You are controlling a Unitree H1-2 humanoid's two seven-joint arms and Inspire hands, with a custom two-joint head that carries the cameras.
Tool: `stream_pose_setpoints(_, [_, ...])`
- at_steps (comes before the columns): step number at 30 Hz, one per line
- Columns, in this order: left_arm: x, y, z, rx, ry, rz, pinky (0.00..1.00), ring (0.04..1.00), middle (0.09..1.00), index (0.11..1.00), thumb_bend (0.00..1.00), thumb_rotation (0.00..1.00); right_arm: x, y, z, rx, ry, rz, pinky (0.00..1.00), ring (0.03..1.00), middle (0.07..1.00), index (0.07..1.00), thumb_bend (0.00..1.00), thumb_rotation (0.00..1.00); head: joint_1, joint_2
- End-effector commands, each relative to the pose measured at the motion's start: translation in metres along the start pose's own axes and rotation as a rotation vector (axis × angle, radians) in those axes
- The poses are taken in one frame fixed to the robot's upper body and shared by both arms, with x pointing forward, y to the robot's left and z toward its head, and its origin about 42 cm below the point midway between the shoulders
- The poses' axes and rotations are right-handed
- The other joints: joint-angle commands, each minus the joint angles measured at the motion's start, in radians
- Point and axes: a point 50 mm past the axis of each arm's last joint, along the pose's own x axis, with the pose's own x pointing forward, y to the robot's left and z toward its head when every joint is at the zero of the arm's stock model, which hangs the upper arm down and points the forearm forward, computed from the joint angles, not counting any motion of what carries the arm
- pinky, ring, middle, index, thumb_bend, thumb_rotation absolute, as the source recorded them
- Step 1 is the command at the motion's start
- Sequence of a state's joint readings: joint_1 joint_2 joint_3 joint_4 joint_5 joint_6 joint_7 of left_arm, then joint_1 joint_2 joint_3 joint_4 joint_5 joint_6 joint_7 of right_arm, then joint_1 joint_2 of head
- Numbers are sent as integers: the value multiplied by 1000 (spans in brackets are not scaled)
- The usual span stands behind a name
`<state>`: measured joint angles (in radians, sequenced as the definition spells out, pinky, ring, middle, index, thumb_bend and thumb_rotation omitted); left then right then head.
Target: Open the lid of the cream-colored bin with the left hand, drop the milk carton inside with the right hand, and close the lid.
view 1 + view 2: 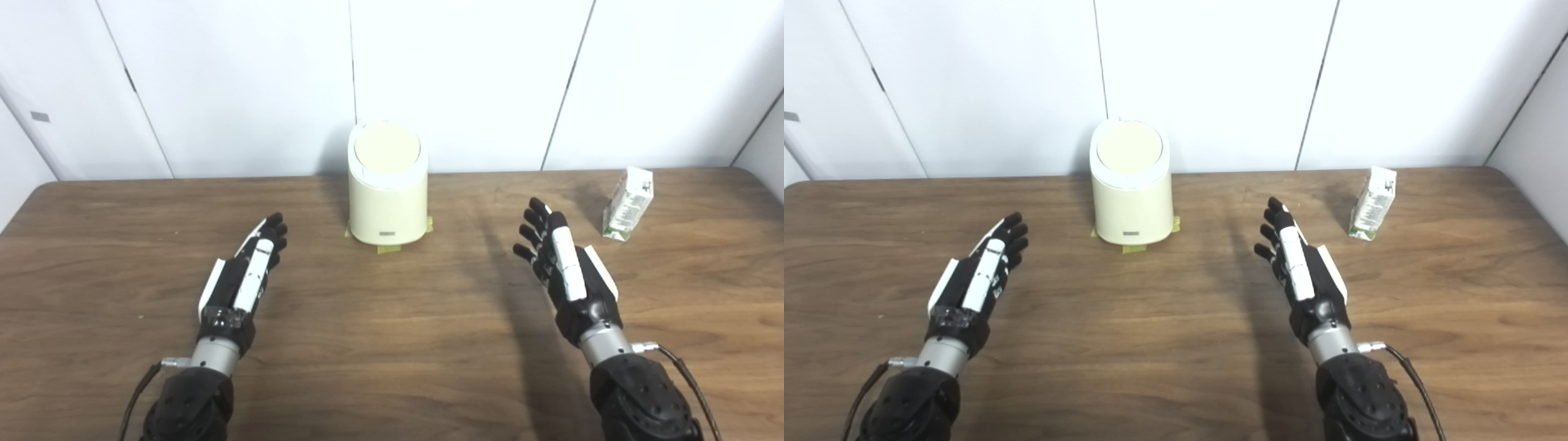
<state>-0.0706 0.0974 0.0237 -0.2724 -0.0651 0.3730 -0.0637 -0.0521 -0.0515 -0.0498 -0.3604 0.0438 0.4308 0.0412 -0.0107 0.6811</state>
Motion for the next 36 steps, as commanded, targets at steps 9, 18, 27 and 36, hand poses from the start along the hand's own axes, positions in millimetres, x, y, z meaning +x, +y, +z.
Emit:
stream_pose_setpoints(9, [27, 3, 57, 151, -117, 99, 924, 894, 866, 883, 834, 402, 1, 2, 8, -2, -61, 24, 906, 962, 975, 969, 619, 970, -3, -25])
stream_pose_setpoints(18, [72, 5, 120, 325, -250, 35, 833, 862, 872, 881, 896, 312, 3, 2, 7, -14, -53, 28, 913, 956, 968, 972, 618, 963, 14, -28])
stream_pose_setpoints(27, [122, -6, 169, 436, -274, -26, 843, 899, 898, 873, 922, 128, 2, 3, 6, -36, -53, 36, 884, 949, 946, 981, 614, 948, 15, -37])
stream_pose_setpoints(36, [168, -25, 190, 594, -195, -158, 863, 900, 906, 896, 941, 109, -2, 7, 5, -57, -51, 49, 819, 932, 940, 980, 578, 967, 28, -42])
